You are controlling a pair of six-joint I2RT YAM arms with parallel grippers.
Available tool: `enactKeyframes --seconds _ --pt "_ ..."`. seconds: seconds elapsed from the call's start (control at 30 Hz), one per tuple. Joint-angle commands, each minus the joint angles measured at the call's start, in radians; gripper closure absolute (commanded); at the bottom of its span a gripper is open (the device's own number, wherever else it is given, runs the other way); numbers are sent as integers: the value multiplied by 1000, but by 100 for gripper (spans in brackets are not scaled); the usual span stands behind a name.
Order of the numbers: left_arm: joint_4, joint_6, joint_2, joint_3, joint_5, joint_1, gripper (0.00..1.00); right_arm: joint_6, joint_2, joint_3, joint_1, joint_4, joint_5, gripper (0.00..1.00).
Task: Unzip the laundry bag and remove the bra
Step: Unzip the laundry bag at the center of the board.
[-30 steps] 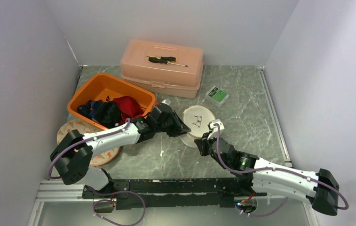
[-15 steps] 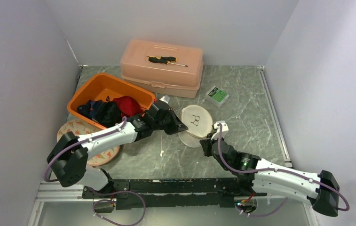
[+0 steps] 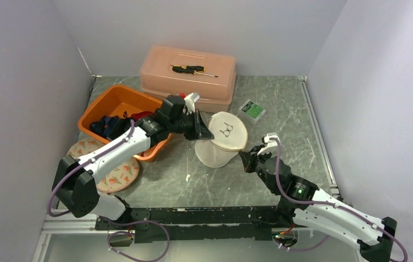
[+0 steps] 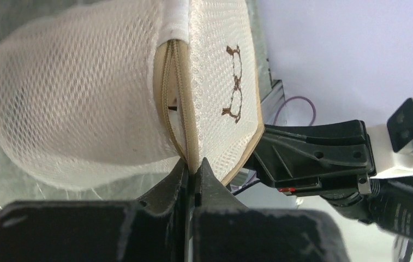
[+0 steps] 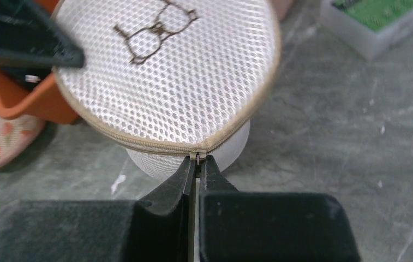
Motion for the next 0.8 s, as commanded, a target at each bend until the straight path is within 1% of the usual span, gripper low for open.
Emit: enactKeyframes --seconds 0.0,0.07,0.13,0.2,0.3,0.37,0.43,0.5,0.53,0.6,0.63,0.67,0.77 --pt "-94 278 44 194 162 21 97 -147 -11 109 62 -25 7 100" --pt "-122 324 102 252 201 25 97 -134 18 109 93 -25 -2 100" --pt "-98 345 161 268 242 31 97 -101 43 86 123 -6 7 100" --pt "-37 330 209 243 276 40 97 -63 53 56 147 26 13 100" --pt "96 278 271 169 346 54 97 -24 69 13 194 63 32 100" --pt "143 257 294 128 373 65 97 -6 91 2 220 78 49 100" --pt "157 255 299 109 385 71 94 6 114 -4 241 91 63 100" --pt "143 258 279 95 355 72 86 16 133 -11 255 105 80 100" --pt "134 260 265 90 338 72 79 17 139 -15 257 115 85 100" --pt "115 249 225 75 303 71 59 24 149 -20 259 127 93 100" --pt "108 238 201 64 284 71 48 28 152 -22 260 131 100 100" --pt "105 221 174 46 262 71 39 30 154 -24 261 134 108 100" --pt "89 166 79 -11 181 67 18 35 153 -23 260 132 125 100"
